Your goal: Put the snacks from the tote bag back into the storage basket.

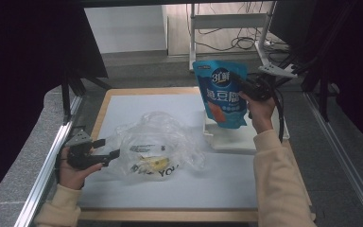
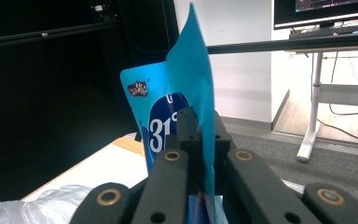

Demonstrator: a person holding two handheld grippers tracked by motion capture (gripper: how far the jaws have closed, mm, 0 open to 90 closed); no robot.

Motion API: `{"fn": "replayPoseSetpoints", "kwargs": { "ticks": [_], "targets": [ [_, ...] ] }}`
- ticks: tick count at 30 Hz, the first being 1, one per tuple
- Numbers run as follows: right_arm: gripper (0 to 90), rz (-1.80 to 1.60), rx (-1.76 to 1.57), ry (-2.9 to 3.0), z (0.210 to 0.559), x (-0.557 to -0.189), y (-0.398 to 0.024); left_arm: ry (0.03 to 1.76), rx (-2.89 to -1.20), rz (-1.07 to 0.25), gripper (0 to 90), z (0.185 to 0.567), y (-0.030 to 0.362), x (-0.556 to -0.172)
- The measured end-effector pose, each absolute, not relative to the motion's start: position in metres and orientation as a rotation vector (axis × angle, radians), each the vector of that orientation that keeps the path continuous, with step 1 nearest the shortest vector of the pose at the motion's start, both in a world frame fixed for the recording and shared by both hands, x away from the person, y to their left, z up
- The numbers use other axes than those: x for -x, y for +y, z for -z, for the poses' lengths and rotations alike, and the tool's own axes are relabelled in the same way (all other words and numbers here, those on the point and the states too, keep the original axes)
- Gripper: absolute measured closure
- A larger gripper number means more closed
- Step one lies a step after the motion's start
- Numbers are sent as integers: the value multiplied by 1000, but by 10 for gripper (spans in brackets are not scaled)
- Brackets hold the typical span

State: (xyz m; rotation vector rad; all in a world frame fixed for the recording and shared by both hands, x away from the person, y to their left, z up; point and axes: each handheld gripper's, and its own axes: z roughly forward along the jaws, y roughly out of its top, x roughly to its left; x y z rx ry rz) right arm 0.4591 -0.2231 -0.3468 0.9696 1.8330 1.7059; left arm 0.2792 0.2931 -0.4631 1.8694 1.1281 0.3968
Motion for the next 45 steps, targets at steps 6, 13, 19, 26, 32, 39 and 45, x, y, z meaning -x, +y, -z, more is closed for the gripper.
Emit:
{"fn": "replayPoseSetpoints", "kwargs": {
  "ticks": [6, 13, 19, 26, 32, 39, 45],
  "targets": [
    [885, -1702, -979, 1835, 353, -463, -223, 1128, -1870, -398, 200, 463, 293, -279],
    [885, -1696, -1002, 1840, 361, -473, -224, 1134, -1866, -403, 200, 463, 295, -279],
    [885, -1698, -1014, 1843, 369, -481, -227, 1140, -1865, -403, 200, 464, 296, -280],
    [882, -1698, -1009, 1847, 376, -489, -232, 1147, -1861, -405, 200, 464, 298, -281],
    [871, -1659, -996, 1860, 376, -493, -242, 1142, -1866, -409, 200, 463, 297, -280],
    [846, -1605, -1021, 1874, 375, -495, -258, 1138, -1866, -409, 200, 463, 296, -280],
    [830, -1573, -1047, 1874, 376, -495, -271, 1137, -1868, -409, 200, 463, 295, -280]
  ]
}}
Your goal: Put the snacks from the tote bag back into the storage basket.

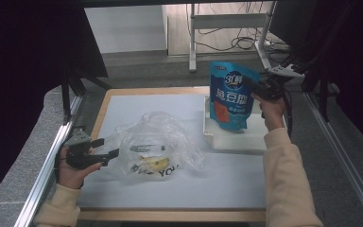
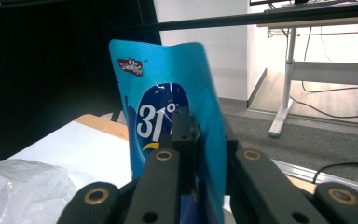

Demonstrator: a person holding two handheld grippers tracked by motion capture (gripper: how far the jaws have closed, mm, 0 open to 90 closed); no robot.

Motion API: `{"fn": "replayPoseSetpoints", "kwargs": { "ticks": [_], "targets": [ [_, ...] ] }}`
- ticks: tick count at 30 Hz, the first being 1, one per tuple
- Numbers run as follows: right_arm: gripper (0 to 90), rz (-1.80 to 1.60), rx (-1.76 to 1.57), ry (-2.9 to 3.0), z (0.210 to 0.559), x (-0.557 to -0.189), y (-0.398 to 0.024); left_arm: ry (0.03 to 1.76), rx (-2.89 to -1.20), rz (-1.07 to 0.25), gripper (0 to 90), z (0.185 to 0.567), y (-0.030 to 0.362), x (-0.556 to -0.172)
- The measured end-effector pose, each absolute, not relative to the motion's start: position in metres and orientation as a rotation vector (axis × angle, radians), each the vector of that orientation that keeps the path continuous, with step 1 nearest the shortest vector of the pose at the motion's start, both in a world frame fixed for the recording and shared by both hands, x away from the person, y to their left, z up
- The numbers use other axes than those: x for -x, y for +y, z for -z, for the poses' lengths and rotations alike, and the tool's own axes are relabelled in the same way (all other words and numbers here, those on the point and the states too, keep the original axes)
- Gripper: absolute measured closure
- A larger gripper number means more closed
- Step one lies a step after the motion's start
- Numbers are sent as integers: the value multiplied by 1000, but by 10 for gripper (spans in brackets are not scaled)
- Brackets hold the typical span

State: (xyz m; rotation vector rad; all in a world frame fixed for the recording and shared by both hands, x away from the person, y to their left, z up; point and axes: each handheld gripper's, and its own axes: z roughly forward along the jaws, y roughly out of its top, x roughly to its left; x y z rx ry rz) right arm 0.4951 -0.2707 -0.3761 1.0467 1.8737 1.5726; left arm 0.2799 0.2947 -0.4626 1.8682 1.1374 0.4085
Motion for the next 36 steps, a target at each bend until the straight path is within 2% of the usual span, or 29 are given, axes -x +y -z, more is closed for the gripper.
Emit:
{"fn": "replayPoseSetpoints", "kwargs": {
  "ticks": [15, 27, 36],
  "targets": [
    [706, -1576, -1082, 1845, 380, -485, -280, 1125, -1872, -409, 200, 461, 292, -279],
    [502, -1506, -1117, 1823, 379, -471, -276, 1120, -1875, -408, 200, 461, 291, -278],
    [438, -1493, -1152, 1816, 382, -458, -283, 1118, -1876, -403, 200, 461, 291, -280]
  ]
}}
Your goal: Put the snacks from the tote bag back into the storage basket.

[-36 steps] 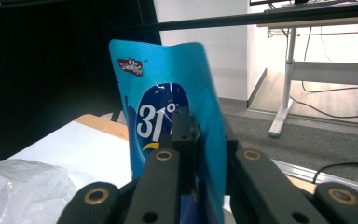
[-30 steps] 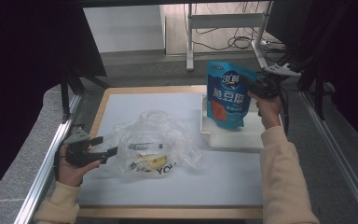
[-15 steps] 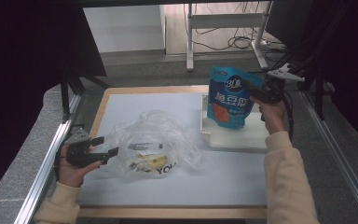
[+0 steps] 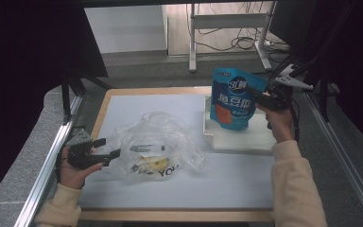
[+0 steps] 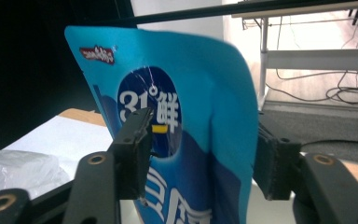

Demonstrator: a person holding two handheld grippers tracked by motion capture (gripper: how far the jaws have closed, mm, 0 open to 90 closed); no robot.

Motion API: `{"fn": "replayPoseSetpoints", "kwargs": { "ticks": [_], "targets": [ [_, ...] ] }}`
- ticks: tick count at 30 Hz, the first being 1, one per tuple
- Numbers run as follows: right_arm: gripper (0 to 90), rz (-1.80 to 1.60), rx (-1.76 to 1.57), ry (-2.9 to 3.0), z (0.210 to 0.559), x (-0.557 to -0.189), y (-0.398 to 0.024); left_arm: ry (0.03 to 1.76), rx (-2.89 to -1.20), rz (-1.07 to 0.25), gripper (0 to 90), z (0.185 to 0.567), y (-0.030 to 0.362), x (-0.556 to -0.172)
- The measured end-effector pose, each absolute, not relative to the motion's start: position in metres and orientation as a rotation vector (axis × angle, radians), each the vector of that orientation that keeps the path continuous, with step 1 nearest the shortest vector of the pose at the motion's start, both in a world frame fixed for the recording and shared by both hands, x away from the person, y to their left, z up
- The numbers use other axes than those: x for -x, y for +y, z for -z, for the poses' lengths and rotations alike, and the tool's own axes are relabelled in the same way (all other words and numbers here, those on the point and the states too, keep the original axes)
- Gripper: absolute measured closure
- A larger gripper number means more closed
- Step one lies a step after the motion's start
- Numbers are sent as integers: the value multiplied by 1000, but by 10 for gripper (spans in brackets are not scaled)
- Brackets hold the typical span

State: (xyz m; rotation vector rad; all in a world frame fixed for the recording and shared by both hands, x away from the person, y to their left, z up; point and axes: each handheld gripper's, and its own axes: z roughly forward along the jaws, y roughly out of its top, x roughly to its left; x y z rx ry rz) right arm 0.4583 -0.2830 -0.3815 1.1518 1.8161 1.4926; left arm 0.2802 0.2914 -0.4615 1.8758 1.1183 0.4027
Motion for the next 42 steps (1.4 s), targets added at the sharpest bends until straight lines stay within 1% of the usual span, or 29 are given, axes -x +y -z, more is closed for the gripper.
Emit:
{"fn": "replayPoseSetpoints", "kwargs": {
  "ticks": [7, 12, 20, 33, 42],
  "targets": [
    [403, -1457, -1173, 1810, 385, -448, -284, 1116, -1867, -406, 200, 460, 293, -279],
    [394, -1429, -1207, 1815, 388, -440, -287, 1115, -1867, -406, 200, 459, 293, -279],
    [393, -1442, -1224, 1819, 393, -422, -294, 1114, -1859, -397, 200, 459, 292, -279],
    [392, -1443, -1225, 1853, 403, -399, -295, 1115, -1856, -398, 200, 457, 291, -281],
    [391, -1441, -1223, 1875, 412, -384, -293, 1117, -1852, -400, 200, 458, 293, -276]
  ]
}}
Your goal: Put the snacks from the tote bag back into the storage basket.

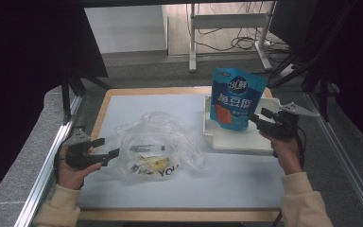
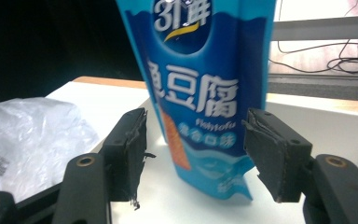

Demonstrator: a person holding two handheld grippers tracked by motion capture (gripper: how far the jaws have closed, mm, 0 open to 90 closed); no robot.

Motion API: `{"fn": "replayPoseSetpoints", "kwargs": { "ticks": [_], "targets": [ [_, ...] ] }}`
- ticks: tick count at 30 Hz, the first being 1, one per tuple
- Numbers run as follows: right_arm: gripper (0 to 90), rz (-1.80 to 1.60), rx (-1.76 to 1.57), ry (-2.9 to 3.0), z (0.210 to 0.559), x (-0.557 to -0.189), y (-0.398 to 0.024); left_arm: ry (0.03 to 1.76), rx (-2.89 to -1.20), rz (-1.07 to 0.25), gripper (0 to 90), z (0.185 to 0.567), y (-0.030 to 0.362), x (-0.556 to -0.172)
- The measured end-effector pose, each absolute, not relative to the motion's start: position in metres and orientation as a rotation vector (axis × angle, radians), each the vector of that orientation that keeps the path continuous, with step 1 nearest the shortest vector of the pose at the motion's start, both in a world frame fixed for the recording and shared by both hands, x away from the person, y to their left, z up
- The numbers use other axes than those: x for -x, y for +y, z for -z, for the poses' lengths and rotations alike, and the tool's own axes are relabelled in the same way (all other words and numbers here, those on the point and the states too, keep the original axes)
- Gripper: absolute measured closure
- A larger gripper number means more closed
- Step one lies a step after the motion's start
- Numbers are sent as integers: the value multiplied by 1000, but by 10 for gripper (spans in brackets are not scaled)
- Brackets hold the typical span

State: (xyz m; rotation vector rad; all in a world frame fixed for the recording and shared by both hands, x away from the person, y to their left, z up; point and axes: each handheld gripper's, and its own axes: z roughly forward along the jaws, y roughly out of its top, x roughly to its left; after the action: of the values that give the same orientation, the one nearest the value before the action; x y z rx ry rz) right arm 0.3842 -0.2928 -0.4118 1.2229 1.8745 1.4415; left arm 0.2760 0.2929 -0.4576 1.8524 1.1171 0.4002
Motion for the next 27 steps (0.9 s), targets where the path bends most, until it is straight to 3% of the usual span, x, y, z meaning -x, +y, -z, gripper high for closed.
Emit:
{"fn": "replayPoseSetpoints", "kwargs": {
  "ticks": [16, 27],
  "targets": [
    [391, -1494, -1080, 2026, 425, -340, -257, 1091, -1867, -395, 200, 458, 286, -273],
    [387, -1505, -1015, 2134, 442, -329, -231, 1092, -1873, -395, 200, 459, 286, -273]
  ]
}}
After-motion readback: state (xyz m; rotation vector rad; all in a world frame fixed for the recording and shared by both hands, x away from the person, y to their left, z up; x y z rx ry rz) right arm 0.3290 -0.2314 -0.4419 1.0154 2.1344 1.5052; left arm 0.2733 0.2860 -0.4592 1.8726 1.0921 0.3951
